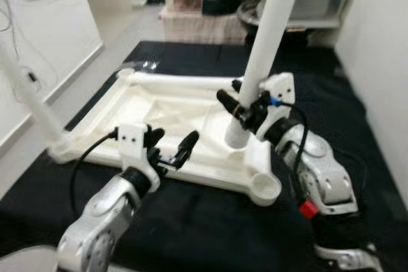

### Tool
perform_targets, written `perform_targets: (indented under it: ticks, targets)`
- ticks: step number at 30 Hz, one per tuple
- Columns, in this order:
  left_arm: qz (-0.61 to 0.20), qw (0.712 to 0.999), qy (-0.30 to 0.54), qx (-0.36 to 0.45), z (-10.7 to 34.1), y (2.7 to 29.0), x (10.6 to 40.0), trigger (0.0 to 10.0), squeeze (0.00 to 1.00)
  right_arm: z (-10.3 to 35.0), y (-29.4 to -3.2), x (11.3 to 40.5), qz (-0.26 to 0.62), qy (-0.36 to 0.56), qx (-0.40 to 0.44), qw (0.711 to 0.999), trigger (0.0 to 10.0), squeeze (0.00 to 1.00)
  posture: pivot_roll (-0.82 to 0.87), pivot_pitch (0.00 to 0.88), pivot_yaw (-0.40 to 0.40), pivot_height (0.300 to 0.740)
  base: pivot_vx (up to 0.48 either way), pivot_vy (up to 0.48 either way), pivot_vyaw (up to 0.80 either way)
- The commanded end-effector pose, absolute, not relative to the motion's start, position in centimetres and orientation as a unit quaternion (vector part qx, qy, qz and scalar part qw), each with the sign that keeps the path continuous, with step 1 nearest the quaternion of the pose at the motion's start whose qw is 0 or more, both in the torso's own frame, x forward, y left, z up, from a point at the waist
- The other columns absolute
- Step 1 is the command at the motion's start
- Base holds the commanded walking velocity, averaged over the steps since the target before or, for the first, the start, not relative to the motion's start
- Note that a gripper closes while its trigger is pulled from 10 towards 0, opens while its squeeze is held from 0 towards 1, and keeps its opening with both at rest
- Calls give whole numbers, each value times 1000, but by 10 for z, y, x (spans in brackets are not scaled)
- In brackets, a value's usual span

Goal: Building children table

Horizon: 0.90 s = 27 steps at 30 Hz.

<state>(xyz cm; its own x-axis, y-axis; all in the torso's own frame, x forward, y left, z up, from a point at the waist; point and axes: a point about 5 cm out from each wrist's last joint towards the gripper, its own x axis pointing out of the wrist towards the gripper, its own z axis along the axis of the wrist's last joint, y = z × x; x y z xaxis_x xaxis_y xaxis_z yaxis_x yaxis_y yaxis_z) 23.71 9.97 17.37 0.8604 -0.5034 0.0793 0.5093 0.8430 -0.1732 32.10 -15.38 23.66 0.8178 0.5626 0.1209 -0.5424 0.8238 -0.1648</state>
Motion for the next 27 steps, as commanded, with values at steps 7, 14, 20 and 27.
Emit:
perform_targets:
  ticks: [7,14,20,27]
  targets:
    - [-320,947,19,-13,145,101,194,10000,0,253,-155,307,404,-98,-83,906,10000,0,-32,131,26,740,0,0,0]
    - [-355,934,37,-33,142,105,160,10000,0,264,-166,293,529,-78,-115,837,10000,0,-24,186,16,740,0,0,0]
    - [-366,930,43,-5,139,109,146,10000,0,269,-185,292,562,-47,-143,813,10000,0,-21,226,8,740,0,0,0]
    - [-328,941,-29,83,152,115,143,10000,0,271,-206,284,624,-25,-92,776,10000,0,5,287,29,740,0,0,0]
